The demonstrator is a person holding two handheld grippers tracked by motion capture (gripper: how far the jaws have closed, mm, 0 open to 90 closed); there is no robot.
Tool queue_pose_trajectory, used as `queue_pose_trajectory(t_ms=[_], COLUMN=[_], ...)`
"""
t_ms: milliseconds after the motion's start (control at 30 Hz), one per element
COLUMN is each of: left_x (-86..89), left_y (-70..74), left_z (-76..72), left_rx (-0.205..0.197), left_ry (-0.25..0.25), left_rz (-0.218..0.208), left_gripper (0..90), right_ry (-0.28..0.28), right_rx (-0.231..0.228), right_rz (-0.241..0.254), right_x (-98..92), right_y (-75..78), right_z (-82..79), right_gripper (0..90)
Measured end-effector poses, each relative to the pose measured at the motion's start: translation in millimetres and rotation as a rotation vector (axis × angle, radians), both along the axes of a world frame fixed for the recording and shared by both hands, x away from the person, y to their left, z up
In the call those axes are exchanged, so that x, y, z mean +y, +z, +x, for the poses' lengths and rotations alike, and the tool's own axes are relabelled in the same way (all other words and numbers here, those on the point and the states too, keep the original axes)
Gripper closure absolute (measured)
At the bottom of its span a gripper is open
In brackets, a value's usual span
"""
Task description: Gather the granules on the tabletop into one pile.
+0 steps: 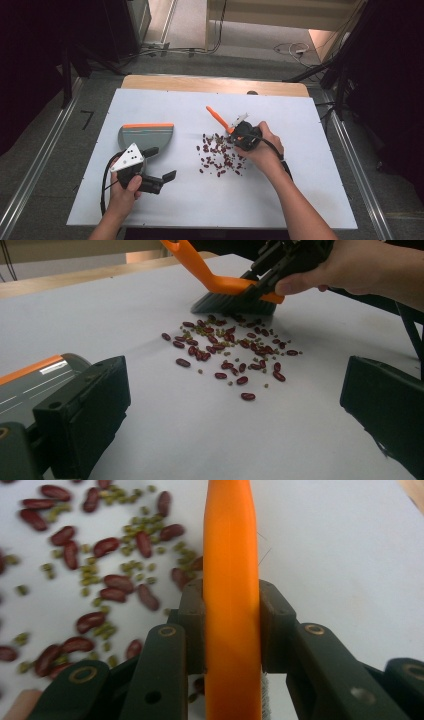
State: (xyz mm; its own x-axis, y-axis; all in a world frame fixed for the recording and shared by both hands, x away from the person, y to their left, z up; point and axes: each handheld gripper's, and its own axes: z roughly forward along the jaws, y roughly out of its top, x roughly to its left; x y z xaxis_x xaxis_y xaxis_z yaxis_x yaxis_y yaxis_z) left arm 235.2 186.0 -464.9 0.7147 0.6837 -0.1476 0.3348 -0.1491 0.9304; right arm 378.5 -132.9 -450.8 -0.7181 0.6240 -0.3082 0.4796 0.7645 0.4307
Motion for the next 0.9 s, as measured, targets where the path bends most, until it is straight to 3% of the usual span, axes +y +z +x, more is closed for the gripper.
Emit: queue_pose_trajectory(t_ms=[267, 400, 433, 533, 733, 767, 800, 900], left_x=[0.6, 0.6, 0.6, 0.8, 1.6, 1.9, 2.0, 2.1], left_y=[1.0, 1.1, 1.1, 1.0, 1.1, 1.1, 1.0, 1.1], left_z=[-0.7, -0.9, -0.8, -0.4, -0.4, -0.3, -0.3, -0.6], left_rx=[-0.004, -0.003, -0.003, -0.002, -0.001, -0.001, -0.001, -0.003], left_ry=[0.0, 0.001, 0.0, 0.0, 0.001, 0.0, -0.001, -0.002], left_rz=[0.001, 0.0, -0.001, 0.0, -0.003, -0.002, -0.004, -0.003], left_gripper=[0.5, 0.5, 0.5, 0.5, 0.5, 0.5, 0.5, 0.5], right_ry=[0.04, 0.053, 0.054, 0.079, 0.16, 0.237, 0.278, 0.295], right_rx=[0.015, -0.021, -0.036, -0.081, -0.111, -0.155, -0.19, -0.186], right_rz=[0.021, 0.015, 0.052, 0.062, 0.012, -0.021, -0.047, -0.083], right_x=[1.2, -1.8, -3.1, 2.0, 23.9, 32.1, 36.0, 47.7], right_y=[2.9, 8.2, 14.4, 24.1, 29.2, 24.2, 20.1, 9.7], right_z=[-13.5, -10.2, -5.5, 4.4, 27.3, 36.4, 39.1, 43.6], right_gripper=[68.2, 68.7, 68.8, 68.8, 68.8, 68.8, 68.8, 68.8])
